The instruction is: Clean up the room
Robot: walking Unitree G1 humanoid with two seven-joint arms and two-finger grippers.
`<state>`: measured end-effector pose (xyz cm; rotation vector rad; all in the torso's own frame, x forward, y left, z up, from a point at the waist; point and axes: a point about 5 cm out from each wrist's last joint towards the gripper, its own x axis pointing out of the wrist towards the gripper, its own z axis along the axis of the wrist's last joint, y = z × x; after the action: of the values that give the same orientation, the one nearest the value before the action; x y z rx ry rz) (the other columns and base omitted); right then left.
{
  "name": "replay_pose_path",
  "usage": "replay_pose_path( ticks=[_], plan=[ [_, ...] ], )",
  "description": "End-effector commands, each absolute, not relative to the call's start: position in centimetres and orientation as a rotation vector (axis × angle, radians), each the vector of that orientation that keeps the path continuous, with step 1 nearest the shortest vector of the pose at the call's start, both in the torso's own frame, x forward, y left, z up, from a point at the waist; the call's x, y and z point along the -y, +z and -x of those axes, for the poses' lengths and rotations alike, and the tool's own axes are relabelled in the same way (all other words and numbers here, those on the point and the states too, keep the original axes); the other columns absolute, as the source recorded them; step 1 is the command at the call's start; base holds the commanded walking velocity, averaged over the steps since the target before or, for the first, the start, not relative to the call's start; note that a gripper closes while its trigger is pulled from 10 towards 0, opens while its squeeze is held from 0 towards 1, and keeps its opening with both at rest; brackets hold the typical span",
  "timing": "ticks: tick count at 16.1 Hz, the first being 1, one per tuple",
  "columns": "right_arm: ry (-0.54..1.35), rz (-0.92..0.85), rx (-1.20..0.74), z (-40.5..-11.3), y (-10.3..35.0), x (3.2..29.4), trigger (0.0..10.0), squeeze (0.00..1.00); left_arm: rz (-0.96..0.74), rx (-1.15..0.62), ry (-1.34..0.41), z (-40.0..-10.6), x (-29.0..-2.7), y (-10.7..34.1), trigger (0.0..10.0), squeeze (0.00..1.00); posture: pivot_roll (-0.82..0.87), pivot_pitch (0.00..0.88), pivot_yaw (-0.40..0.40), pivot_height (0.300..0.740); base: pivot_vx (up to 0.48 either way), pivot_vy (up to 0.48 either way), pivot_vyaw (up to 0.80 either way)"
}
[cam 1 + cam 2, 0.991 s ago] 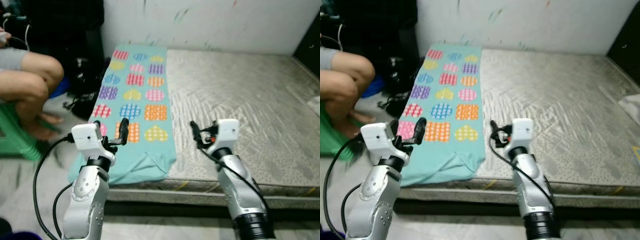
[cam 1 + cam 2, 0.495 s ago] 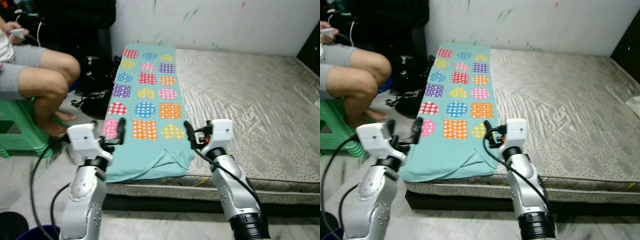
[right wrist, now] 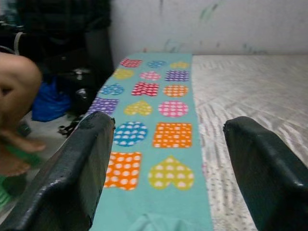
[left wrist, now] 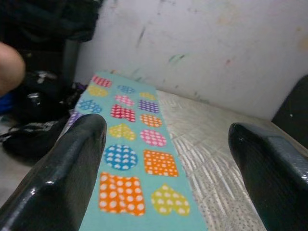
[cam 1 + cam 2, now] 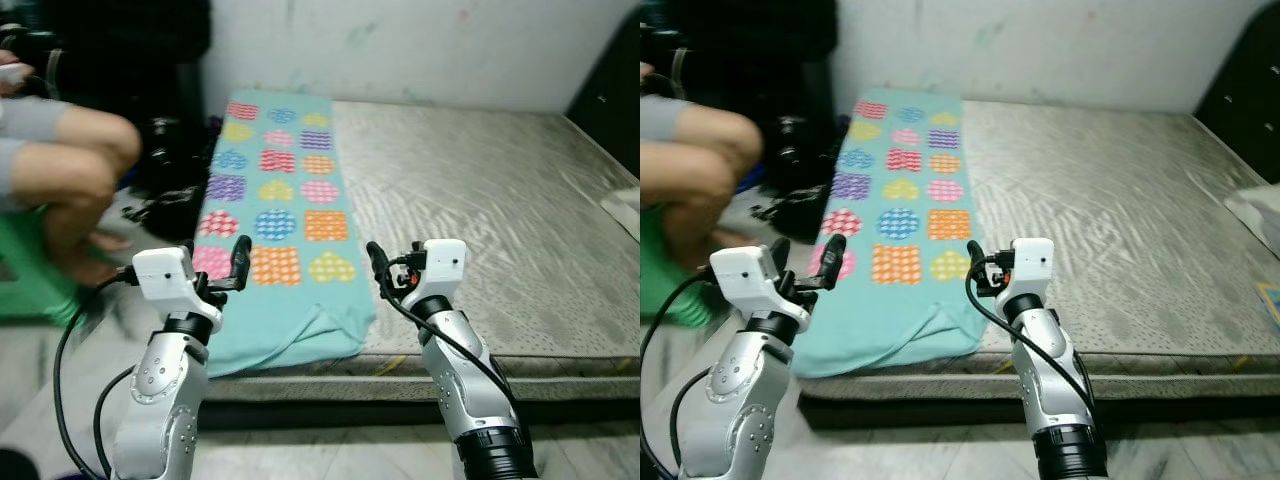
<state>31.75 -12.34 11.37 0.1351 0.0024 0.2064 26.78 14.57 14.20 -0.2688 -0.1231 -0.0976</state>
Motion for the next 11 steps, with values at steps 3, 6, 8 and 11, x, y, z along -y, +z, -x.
replay_pose_path(
  ticks=[3,6,8,11],
  plan=[
    [0.196,-0.134,0.002,-31.93,11.61,12.70,10.0,0.00,0.276,0.135,-0.135,-26.74,-13.99,14.59,10.0,0.00,0.02,0.028,-0.054,0.740,0.364,0.000,0.00],
    [0.196,-0.136,0.001,-31.94,11.60,12.71,10.0,0.00,0.275,0.134,-0.135,-26.74,-13.99,14.59,10.0,0.00,0.02,0.028,-0.054,0.740,0.364,0.000,0.00],
    [0.195,-0.137,0.001,-31.94,11.59,12.73,10.0,0.00,0.271,0.128,-0.126,-26.75,-14.02,14.51,10.0,0.00,0.02,0.028,-0.054,0.740,0.306,0.000,0.00],
    [0.196,-0.138,-0.001,-31.97,11.61,12.73,10.0,0.00,0.273,0.125,-0.118,-26.80,-14.08,14.46,10.0,0.00,0.02,0.029,-0.054,0.740,0.000,0.000,0.00]
  ],
)
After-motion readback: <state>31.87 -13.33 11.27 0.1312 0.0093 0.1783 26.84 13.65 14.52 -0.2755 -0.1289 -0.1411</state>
